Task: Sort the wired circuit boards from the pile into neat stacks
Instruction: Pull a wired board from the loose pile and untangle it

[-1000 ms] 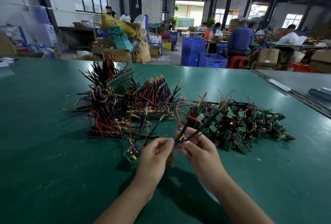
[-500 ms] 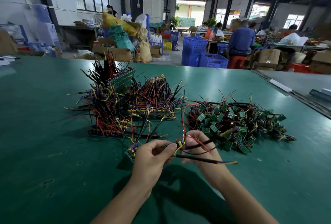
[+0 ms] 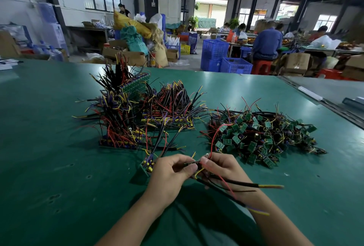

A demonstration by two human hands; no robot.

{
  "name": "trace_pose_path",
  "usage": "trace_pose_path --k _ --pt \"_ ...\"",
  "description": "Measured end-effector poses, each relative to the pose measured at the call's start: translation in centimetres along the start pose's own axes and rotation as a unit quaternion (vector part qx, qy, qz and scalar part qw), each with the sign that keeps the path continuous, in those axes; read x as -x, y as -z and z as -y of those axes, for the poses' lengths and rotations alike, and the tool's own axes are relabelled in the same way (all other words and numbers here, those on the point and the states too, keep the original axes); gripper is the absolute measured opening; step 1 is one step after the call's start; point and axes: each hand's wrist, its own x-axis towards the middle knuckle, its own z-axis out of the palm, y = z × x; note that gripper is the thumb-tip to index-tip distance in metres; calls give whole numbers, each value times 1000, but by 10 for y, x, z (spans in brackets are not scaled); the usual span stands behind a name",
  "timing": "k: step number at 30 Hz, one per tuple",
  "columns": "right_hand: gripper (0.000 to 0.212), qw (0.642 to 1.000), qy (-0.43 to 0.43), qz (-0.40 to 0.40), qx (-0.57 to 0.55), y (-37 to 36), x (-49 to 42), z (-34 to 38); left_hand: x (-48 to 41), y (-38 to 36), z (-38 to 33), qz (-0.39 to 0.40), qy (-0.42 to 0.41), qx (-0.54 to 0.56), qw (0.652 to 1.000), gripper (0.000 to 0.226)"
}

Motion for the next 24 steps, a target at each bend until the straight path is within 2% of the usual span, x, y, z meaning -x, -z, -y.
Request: trace_pose_path --k 6,13,24 --pt "25 999 -17 24 -42 3 -2 -6 -1 4 1 30 -1 21 999 19" --pt "20 994 -56 46 -77 10 -3 -14 -2 9 3 62 7 15 998 8" --pt "23 993 -69 73 -69 14 -1 -14 -3 12 5 76 15 22 997 12"
